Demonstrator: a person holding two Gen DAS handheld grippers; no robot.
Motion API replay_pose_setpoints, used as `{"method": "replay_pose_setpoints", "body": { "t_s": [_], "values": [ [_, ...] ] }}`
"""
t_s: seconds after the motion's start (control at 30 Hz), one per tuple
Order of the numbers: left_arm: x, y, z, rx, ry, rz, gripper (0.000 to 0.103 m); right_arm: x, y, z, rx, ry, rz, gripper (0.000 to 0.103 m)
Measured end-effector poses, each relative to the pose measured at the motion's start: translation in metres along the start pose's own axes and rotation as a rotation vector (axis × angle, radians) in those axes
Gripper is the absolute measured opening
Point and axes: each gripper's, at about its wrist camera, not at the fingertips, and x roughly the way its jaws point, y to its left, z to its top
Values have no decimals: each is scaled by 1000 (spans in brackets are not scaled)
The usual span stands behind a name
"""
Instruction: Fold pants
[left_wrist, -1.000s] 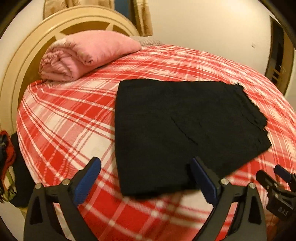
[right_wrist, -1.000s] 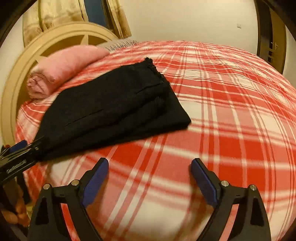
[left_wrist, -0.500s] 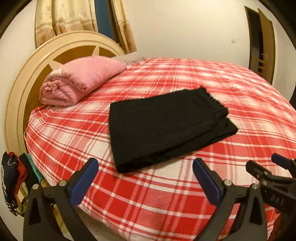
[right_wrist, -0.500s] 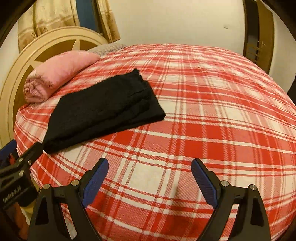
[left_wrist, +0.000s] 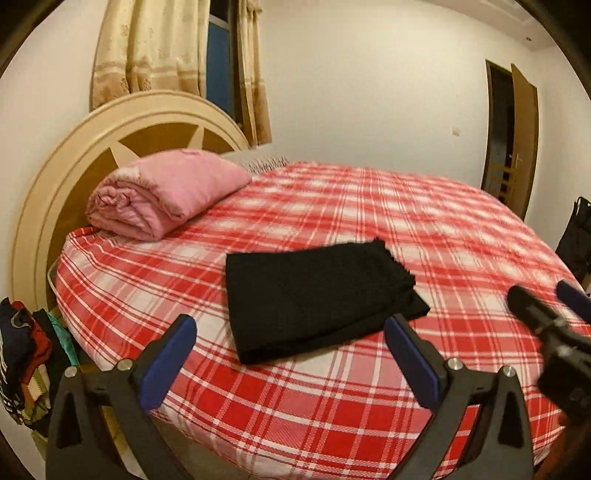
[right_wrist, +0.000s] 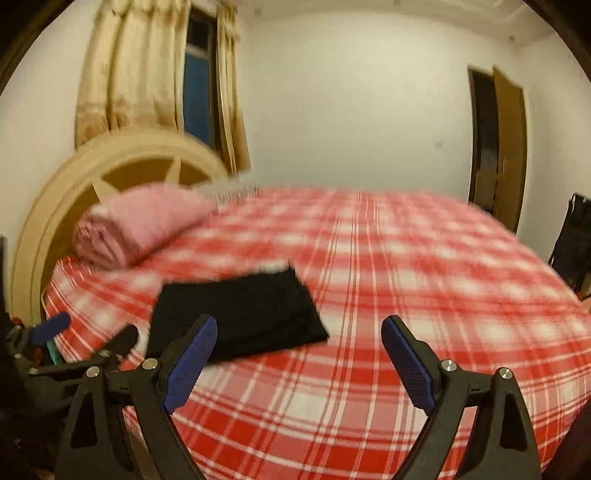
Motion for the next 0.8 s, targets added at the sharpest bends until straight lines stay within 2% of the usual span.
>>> {"method": "replay_pose_setpoints", "body": {
  "t_s": [0.1, 0.17, 0.4, 0.8],
  "values": [
    [-11, 1, 4, 1, -38, 32, 103, -18, 4, 5, -17, -89, -29, 92],
    [-17, 1, 7, 5, -70, 54, 103, -20, 4, 5, -17, -105, -32, 92],
    [-17, -5, 6, 25, -75, 68, 103, -6, -4, 0, 46, -47, 2, 92],
    [-19, -5, 4, 30, -68, 81, 103, -11, -6, -6, 54, -56, 8, 92]
  ]
}}
